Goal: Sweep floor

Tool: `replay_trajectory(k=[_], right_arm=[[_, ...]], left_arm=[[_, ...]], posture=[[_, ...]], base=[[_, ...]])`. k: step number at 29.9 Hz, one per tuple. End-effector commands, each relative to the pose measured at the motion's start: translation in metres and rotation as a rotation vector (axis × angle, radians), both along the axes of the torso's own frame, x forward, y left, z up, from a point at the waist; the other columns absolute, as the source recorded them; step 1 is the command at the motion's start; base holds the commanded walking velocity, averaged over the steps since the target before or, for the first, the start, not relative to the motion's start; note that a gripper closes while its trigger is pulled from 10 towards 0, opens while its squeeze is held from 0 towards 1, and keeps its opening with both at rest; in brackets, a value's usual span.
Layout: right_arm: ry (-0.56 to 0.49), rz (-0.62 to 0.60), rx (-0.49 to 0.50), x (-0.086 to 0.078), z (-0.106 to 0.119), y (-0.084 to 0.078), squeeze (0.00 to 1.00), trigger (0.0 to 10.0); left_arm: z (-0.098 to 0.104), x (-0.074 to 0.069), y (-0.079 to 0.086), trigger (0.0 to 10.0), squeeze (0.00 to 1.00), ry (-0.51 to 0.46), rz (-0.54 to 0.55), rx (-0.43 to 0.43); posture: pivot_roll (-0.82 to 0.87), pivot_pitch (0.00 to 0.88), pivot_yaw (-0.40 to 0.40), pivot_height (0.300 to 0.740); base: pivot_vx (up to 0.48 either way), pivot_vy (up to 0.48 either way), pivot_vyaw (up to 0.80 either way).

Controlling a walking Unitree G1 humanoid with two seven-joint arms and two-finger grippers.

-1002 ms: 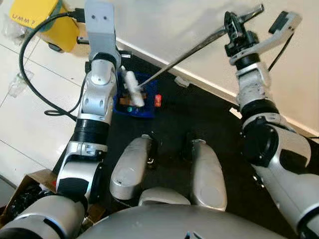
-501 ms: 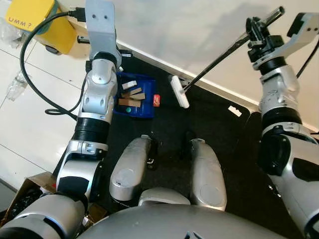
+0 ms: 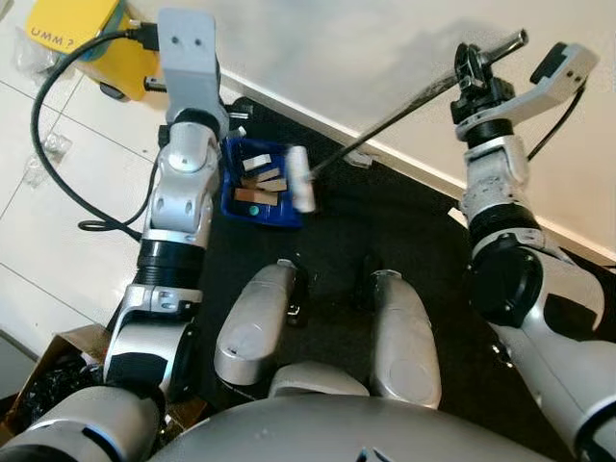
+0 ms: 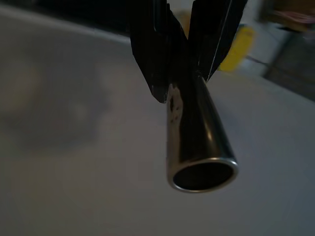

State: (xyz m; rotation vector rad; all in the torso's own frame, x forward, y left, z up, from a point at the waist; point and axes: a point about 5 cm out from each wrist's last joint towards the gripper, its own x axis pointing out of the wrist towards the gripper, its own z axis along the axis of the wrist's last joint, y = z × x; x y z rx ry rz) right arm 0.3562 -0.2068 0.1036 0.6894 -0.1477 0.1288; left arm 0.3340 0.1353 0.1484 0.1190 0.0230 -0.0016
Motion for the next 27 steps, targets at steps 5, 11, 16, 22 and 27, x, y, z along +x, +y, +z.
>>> replay_trajectory(k=[5,11,16,22,27], right_arm=[[-0.054,0.033,0.071,0.005,0.009,0.005,0.0,10.0],[-0.226,0.063,-0.139,0.007,0.044,-0.017,0.0,10.0],[-0.237,0.095,-0.309,0.001,0.049,-0.029,0.0,10.0],[-0.132,0.059,-0.446,-0.008,0.036,-0.045,0.0,10.0],[-0.091,0.045,-0.338,-0.008,0.019,-0.034,0.0,10.0]], left_arm=[[-0.022,-0.005,-0.001,10.0,0.0,0.101,-0.003,0.009],[-0.024,-0.006,-0.005,10.0,0.0,0.107,0.002,-0.014],[-0.025,-0.005,-0.008,10.0,0.0,0.111,-0.001,-0.024],[-0.026,-0.005,-0.012,10.0,0.0,0.118,-0.014,-0.03],[-0.025,-0.005,-0.012,10.0,0.0,0.116,-0.023,-0.025]], posture=[[0.41,0.241,0.121,0.74],[0.37,0.248,0.096,0.74],[0.37,0.25,0.094,0.74],[0.34,0.256,0.1,0.74],[0.37,0.263,0.123,0.74]], base=[[0.0,0.0,0.0],[0.0,0.0,0.0],[0.0,0.0,0.0],[0.0,0.0,0.0],[0.0,0.0,0.0]])
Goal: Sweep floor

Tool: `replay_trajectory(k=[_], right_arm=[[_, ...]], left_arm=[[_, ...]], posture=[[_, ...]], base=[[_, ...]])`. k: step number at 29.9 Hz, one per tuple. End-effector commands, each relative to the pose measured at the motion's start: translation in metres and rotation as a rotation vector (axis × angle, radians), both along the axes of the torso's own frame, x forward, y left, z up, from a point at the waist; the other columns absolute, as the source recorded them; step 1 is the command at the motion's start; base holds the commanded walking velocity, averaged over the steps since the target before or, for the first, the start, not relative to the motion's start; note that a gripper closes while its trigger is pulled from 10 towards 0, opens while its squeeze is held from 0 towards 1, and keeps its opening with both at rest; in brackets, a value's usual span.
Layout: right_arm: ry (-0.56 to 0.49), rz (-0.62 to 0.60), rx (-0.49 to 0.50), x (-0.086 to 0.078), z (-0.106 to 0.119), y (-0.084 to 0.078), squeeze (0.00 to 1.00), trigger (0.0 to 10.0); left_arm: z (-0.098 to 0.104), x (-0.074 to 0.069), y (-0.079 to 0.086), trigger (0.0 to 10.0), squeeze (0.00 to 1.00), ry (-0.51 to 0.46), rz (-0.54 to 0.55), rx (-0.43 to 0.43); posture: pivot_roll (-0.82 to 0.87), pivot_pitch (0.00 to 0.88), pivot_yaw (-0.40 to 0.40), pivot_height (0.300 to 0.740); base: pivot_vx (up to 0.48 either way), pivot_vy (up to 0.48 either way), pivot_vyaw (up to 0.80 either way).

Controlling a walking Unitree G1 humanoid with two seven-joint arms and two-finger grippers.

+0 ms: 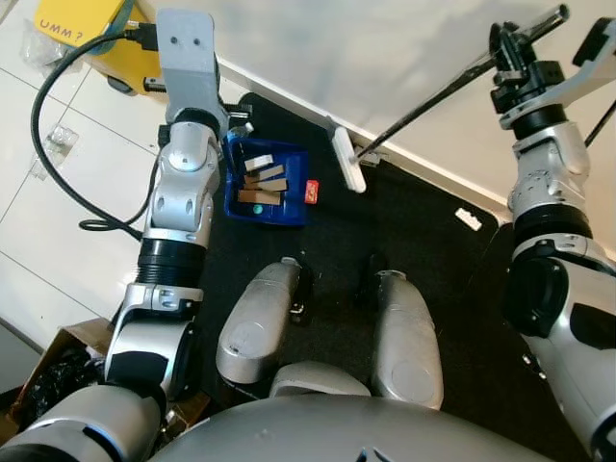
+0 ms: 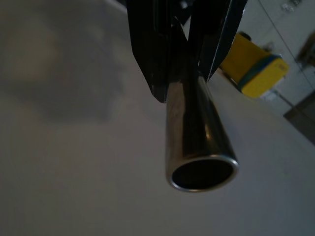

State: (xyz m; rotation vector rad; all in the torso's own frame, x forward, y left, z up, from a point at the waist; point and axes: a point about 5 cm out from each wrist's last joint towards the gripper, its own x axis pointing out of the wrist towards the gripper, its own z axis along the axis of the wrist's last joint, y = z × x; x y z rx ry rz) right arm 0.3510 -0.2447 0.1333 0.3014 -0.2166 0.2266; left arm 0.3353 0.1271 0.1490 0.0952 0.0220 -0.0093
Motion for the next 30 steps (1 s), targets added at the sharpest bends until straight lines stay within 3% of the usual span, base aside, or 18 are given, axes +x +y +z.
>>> replay_trajectory(k=[1,7,8,13,15,17,23,30], right_arm=[[0.048,0.0,0.083,-0.002,-0.016,0.009,0.0,10.0],[0.189,-0.032,0.126,-0.001,-0.04,0.034,0.0,10.0],[0.211,-0.024,0.096,0.001,-0.04,0.04,0.0,10.0],[0.19,-0.032,0.17,0.007,-0.031,0.041,0.0,10.0],[0.194,-0.025,0.245,0.009,-0.031,0.044,0.0,10.0],[0.177,-0.017,0.335,0.012,-0.028,0.046,0.0,10.0],[0.094,0.032,0.446,0.019,-0.011,0.049,0.0,10.0],[-0.035,0.056,0.43,0.025,0.017,0.033,0.0,10.0]], left_arm=[[-0.024,-0.006,-0.003,10.0,0.0,0.115,-0.018,0.002],[-0.024,-0.014,0.006,10.0,0.0,0.124,-0.007,0.019],[-0.025,-0.016,0.008,10.0,0.0,0.129,-0.003,0.022],[-0.028,-0.021,0.011,10.0,0.0,0.139,0.004,0.026],[-0.029,-0.022,0.01,10.0,0.0,0.142,0.005,0.026],[-0.029,-0.021,0.01,10.0,0.0,0.14,0.01,0.022],[-0.03,-0.018,0.014,10.0,0.0,0.152,0.035,-0.007],[-0.03,-0.02,0.017,10.0,0.0,0.156,0.05,-0.053]], posture=[[0.38,0.266,0.126,0.74],[0.42,0.306,0.154,0.74],[0.43,0.312,0.154,0.74],[0.43,0.314,0.148,0.74],[0.44,0.305,0.133,0.74],[0.43,0.301,0.126,0.74],[0.4,0.29,0.106,0.74],[0.38,0.289,0.081,0.74]], base=[[0.0,0.0,0.0],[0.0,0.0,0.0],[0.0,0.0,0.0],[0.0,0.0,0.0],[0.0,0.0,0.0],[0.0,0.0,0.0],[0.0,0.0,0.0],[0.0,0.0,0.0]])
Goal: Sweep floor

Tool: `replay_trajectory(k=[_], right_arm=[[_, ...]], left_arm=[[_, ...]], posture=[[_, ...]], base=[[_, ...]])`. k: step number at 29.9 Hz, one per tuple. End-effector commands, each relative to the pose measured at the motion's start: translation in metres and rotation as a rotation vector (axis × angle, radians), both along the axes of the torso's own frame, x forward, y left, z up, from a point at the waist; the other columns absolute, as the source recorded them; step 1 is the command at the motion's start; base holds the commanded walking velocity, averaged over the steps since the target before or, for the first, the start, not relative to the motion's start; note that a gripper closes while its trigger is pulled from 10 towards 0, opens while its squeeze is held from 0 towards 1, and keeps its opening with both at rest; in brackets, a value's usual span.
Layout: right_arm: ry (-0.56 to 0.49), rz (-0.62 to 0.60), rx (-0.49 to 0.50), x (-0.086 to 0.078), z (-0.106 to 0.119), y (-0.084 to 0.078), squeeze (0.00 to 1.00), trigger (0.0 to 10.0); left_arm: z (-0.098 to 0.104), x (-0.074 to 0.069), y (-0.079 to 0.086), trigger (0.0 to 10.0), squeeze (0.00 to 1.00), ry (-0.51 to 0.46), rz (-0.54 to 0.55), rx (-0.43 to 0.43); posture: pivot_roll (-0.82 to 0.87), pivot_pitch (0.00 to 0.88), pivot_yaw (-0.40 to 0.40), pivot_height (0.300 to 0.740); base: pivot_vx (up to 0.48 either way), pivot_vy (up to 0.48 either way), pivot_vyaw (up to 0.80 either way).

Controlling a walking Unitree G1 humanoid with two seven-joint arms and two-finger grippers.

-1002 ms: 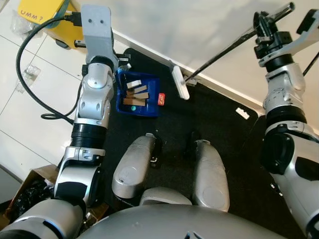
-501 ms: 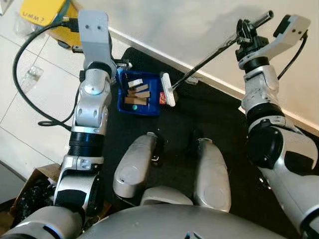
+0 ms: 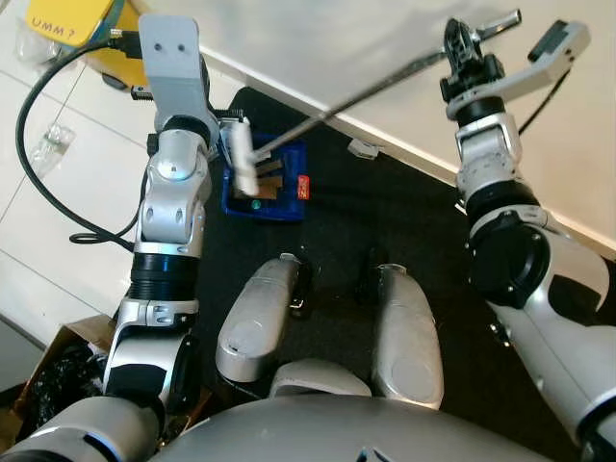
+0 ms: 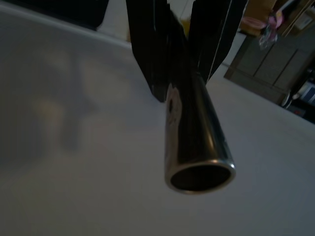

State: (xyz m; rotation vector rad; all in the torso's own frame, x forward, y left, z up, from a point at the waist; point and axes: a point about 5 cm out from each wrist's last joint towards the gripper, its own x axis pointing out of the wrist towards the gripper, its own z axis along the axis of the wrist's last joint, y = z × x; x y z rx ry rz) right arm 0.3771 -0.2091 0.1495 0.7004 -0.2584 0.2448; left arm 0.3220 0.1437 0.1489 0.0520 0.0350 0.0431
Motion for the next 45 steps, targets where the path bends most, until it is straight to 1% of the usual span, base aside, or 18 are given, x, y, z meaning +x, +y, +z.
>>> replay_trajectory(k=[1,2,4,5,6,7,8,11,13,15,20,21,26,32,39,41,44,45], right_arm=[[-0.097,-0.028,0.003,-0.002,0.014,-0.014,0.0,10.0],[-0.097,-0.028,0.003,-0.002,0.014,-0.014,0.0,10.0],[-0.146,-0.043,-0.081,-0.006,0.023,-0.029,0.0,10.0],[-0.146,-0.043,-0.081,-0.006,0.023,-0.029,0.0,10.0],[-0.149,-0.038,-0.16,-0.01,0.023,-0.036,0.0,10.0],[-0.149,-0.038,-0.16,-0.01,0.023,-0.036,0.0,10.0],[-0.134,-0.031,-0.217,-0.014,0.021,-0.042,0.0,10.0],[-0.113,-0.024,-0.265,-0.017,0.017,-0.046,0.0,10.0],[-0.061,-0.021,-0.346,-0.027,0.006,-0.055,0.0,10.0],[-0.024,-0.026,-0.356,-0.031,-0.001,-0.059,0.0,10.0],[0.059,-0.031,-0.305,-0.034,-0.023,-0.054,0.0,10.0],[0.095,-0.041,-0.19,-0.034,-0.039,-0.04,0.0,10.0],[0.126,-0.061,-0.094,-0.032,-0.048,-0.025,0.0,10.0],[0.139,-0.043,0.012,-0.021,-0.045,-0.004,0.0,10.0],[0.063,-0.039,0.018,-0.012,-0.024,-0.007,0.0,10.0],[0.028,-0.044,-0.003,-0.011,-0.017,-0.013,0.0,10.0],[-0.049,-0.069,-0.092,-0.016,-0.003,-0.035,0.0,10.0],[-0.049,-0.069,-0.092,-0.016,-0.003,-0.035,0.0,10.0]], left_arm=[[-0.031,-0.008,0.002,10.0,0.0,0.145,0.002,-0.02],[-0.031,-0.008,0.002,10.0,0.0,0.145,0.002,-0.02],[-0.033,-0.01,0.003,10.0,0.0,0.148,0.009,-0.024],[-0.033,-0.01,0.003,10.0,0.0,0.148,0.009,-0.024],[-0.034,-0.01,0.003,10.0,0.0,0.151,0.012,-0.025],[-0.034,-0.01,0.003,10.0,0.0,0.151,0.012,-0.025],[-0.035,-0.011,0.003,10.0,0.0,0.153,0.013,-0.027],[-0.036,-0.011,0.002,10.0,0.0,0.155,0.013,-0.027],[-0.038,-0.011,0.001,10.0,0.0,0.162,0.01,-0.029],[-0.039,-0.01,-0.001,10.0,0.0,0.165,0.004,-0.029],[-0.039,-0.01,-0.003,10.0,0.0,0.165,-0.007,-0.025],[-0.036,-0.01,-0.003,10.0,0.0,0.161,-0.012,-0.019],[-0.032,-0.012,0.001,10.0,0.0,0.151,-0.009,-0.01],[-0.029,-0.016,0.01,10.0,0.0,0.142,0.004,0.008],[-0.029,-0.015,0.011,10.0,0.0,0.138,0.012,0.007],[-0.029,-0.014,0.009,10.0,0.0,0.137,0.013,0.002],[-0.03,-0.014,0.004,10.0,0.0,0.138,0.01,-0.012],[-0.03,-0.014,0.004,10.0,0.0,0.138,0.01,-0.012]], posture=[[0.37,0.29,0.073,0.74],[0.37,0.29,0.073,0.74],[0.36,0.294,0.066,0.74],[0.36,0.294,0.066,0.74],[0.35,0.295,0.063,0.74],[0.35,0.295,0.063,0.74],[0.34,0.295,0.062,0.74],[0.33,0.296,0.061,0.74],[0.31,0.296,0.063,0.74],[0.31,0.296,0.064,0.74],[0.32,0.305,0.077,0.74],[0.35,0.321,0.091,0.74],[0.39,0.335,0.106,0.74],[0.41,0.334,0.111,0.74],[0.41,0.327,0.097,0.74],[0.39,0.329,0.089,0.74],[0.37,0.33,0.078,0.74],[0.37,0.33,0.078,0.74]], base=[[0.0,0.0,0.0],[0.0,0.0,0.0],[0.0,0.0,0.0],[0.0,0.0,0.0],[0.0,0.0,0.0],[0.0,0.0,0.0],[0.0,0.0,0.0],[0.0,0.0,0.0],[0.0,0.0,0.0],[0.0,0.0,0.0],[0.0,0.0,0.0],[0.0,0.0,0.0],[0.0,0.0,0.0],[0.0,0.0,0.0],[0.0,0.0,0.0],[0.0,0.0,0.0],[0.0,0.0,0.0],[0.0,0.0,0.0]])
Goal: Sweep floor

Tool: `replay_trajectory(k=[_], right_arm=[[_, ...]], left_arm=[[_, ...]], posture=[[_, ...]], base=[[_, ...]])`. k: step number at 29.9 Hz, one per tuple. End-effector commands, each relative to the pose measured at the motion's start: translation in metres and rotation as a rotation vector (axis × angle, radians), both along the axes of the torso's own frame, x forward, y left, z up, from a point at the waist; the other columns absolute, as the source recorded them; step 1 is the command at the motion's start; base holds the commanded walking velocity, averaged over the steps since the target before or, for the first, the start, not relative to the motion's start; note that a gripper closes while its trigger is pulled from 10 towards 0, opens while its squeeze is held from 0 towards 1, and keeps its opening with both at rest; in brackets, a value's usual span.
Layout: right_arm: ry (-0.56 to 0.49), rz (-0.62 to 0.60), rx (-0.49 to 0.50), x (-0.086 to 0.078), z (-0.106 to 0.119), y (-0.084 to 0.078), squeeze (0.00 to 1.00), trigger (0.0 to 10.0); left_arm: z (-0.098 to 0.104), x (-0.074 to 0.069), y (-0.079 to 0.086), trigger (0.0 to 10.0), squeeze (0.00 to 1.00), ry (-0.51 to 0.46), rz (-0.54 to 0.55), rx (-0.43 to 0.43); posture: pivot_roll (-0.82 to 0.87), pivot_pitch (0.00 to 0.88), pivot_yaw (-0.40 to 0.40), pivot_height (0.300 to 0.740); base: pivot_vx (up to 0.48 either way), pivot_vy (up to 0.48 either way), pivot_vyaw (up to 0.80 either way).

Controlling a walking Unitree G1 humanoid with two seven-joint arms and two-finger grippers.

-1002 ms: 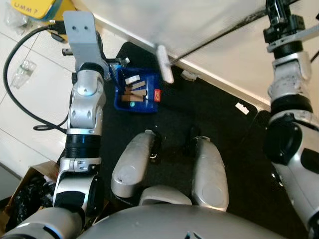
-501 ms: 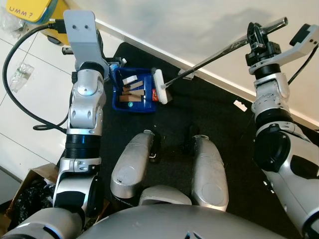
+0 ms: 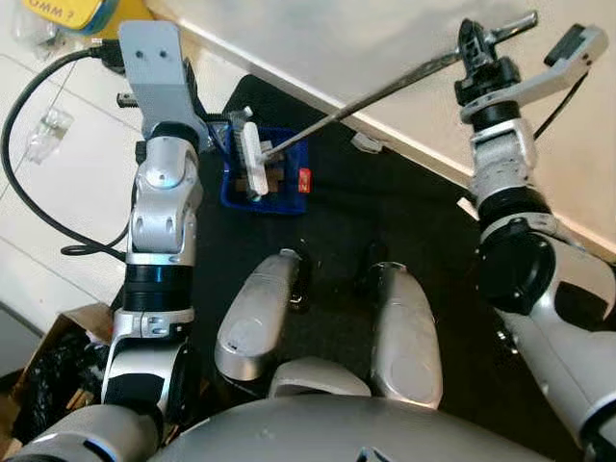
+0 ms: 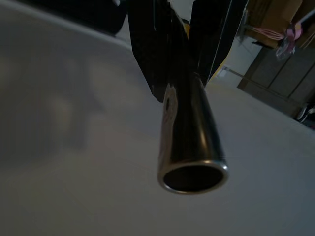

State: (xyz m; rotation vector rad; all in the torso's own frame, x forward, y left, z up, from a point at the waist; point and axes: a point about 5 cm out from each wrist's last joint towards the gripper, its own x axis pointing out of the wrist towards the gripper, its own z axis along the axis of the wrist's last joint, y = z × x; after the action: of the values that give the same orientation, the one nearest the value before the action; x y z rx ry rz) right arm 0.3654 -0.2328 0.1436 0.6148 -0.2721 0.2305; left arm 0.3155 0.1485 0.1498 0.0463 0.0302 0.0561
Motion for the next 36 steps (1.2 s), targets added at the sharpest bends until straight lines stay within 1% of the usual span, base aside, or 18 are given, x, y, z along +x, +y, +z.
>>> replay_trajectory(k=[1,2,3,4,5,7,12,14,16,18,19,21,22,23,26,33,35,36], right_arm=[[-0.051,-0.047,-0.059,-0.008,0.006,-0.02,0.0,10.0],[-0.068,-0.054,-0.093,-0.012,0.009,-0.028,0.0,10.0],[-0.068,-0.054,-0.093,-0.012,0.009,-0.028,0.0,10.0],[-0.073,-0.059,-0.136,-0.016,0.01,-0.036,0.0,10.0],[-0.056,-0.06,-0.182,-0.022,0.007,-0.044,0.0,10.0],[-0.02,-0.057,-0.247,-0.029,0.001,-0.053,0.0,10.0],[0.019,-0.066,-0.27,-0.034,-0.008,-0.057,0.0,10.0],[0.026,-0.077,-0.218,-0.032,-0.014,-0.051,0.0,10.0],[0.026,-0.077,-0.218,-0.032,-0.014,-0.051,0.0,10.0],[0.06,-0.098,-0.191,-0.026,-0.021,-0.036,0.0,10.0],[0.06,-0.098,-0.191,-0.026,-0.021,-0.036,0.0,10.0],[0.111,-0.14,-0.219,-0.02,-0.026,-0.024,0.0,10.0],[0.111,-0.14,-0.219,-0.02,-0.026,-0.024,0.0,10.0],[0.132,-0.186,-0.236,-0.016,-0.025,-0.019,0.0,10.0],[0.14,-0.243,-0.239,-0.012,-0.021,-0.014,0.0,10.0],[0.136,-0.252,-0.109,-0.006,-0.019,-0.005,0.0,10.0],[0.135,-0.243,-0.034,-0.005,-0.02,-0.003,0.0,10.0],[0.135,-0.243,-0.034,-0.005,-0.02,-0.003,0.0,10.0]], left_arm=[[-0.031,-0.007,-0.002,10.0,0.0,0.144,-0.004,-0.011],[-0.032,-0.007,-0.002,10.0,0.0,0.146,-0.005,-0.014],[-0.032,-0.007,-0.002,10.0,0.0,0.146,-0.005,-0.014],[-0.033,-0.007,-0.003,10.0,0.0,0.148,-0.006,-0.016],[-0.033,-0.007,-0.004,10.0,0.0,0.152,-0.009,-0.017],[-0.034,-0.007,-0.005,10.0,0.0,0.157,-0.014,-0.019],[-0.034,-0.007,-0.006,10.0,0.0,0.161,-0.024,-0.017],[-0.033,-0.007,-0.007,10.0,0.0,0.161,-0.032,-0.013],[-0.033,-0.007,-0.007,10.0,0.0,0.161,-0.032,-0.013],[-0.03,-0.008,-0.005,10.0,0.0,0.158,-0.037,-0.005],[-0.03,-0.008,-0.005,10.0,0.0,0.158,-0.037,-0.005],[-0.027,-0.01,-0.001,10.0,0.0,0.153,-0.038,0.002],[-0.027,-0.01,-0.001,10.0,0.0,0.153,-0.038,0.002],[-0.025,-0.013,0.002,10.0,0.0,0.15,-0.035,0.007],[-0.024,-0.017,0.007,10.0,0.0,0.148,-0.028,0.015],[-0.021,-0.021,0.013,10.0,0.0,0.141,-0.013,0.025],[-0.019,-0.021,0.014,10.0,0.0,0.14,-0.013,0.027],[-0.019,-0.021,0.014,10.0,0.0,0.14,-0.013,0.027]], posture=[[0.37,0.33,0.078,0.74],[0.35,0.332,0.073,0.74],[0.35,0.332,0.073,0.74],[0.35,0.334,0.074,0.74],[0.34,0.337,0.076,0.74],[0.34,0.338,0.08,0.74],[0.33,0.34,0.09,0.74],[0.35,0.346,0.11,0.74],[0.35,0.346,0.11,0.74],[0.39,0.356,0.129,0.74],[0.39,0.356,0.129,0.74],[0.41,0.368,0.142,0.74],[0.41,0.368,0.142,0.74],[0.44,0.374,0.147,0.74],[0.46,0.371,0.147,0.74],[0.49,0.363,0.144,0.74],[0.49,0.363,0.145,0.74],[0.49,0.363,0.145,0.74]], base=[[0.0,0.0,0.0],[0.0,0.0,0.0],[0.0,0.0,0.0],[0.0,0.0,0.0],[0.0,0.0,0.0],[0.0,0.0,0.0],[0.0,0.0,0.0],[0.0,0.0,0.0],[0.0,0.0,0.0],[0.0,0.0,0.0],[0.0,0.0,0.0],[0.0,0.0,0.0],[0.0,0.0,0.0],[0.0,0.0,0.0],[0.0,0.0,0.0],[0.0,0.0,0.0],[0.0,0.0,0.0],[0.0,0.0,0.0]])
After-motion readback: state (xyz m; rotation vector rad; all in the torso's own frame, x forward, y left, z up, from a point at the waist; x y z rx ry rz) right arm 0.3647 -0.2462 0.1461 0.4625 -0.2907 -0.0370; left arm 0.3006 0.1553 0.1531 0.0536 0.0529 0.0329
